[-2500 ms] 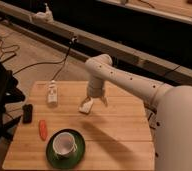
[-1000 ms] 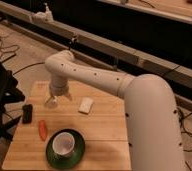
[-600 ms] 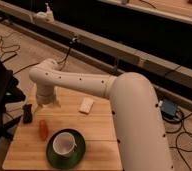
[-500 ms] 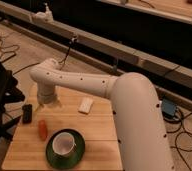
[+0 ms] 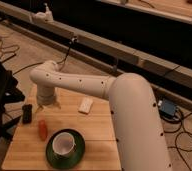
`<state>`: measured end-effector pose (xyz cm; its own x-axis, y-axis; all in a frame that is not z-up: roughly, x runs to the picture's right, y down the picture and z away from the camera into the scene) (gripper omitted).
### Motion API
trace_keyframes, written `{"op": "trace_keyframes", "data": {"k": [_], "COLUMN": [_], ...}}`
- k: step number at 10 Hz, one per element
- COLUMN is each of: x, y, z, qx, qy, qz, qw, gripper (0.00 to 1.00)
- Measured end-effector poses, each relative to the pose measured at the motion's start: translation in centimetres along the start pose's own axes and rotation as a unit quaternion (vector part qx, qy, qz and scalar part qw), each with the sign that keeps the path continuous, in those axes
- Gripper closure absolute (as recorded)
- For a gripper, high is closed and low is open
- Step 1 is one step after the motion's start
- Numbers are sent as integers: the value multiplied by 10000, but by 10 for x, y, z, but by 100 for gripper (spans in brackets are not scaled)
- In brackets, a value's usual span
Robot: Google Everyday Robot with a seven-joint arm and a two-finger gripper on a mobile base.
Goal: Drag the pepper across the table
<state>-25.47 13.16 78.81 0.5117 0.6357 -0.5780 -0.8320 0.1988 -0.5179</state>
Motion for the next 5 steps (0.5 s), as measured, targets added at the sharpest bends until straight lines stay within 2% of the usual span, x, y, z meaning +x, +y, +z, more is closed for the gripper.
{"op": "trace_keyframes", "data": {"k": [5], "x": [-2], "y": [15], "z": [49], "qx": [-413], "qy": [401], "qz": [-65], "qw": [9983], "gripper": [20]}}
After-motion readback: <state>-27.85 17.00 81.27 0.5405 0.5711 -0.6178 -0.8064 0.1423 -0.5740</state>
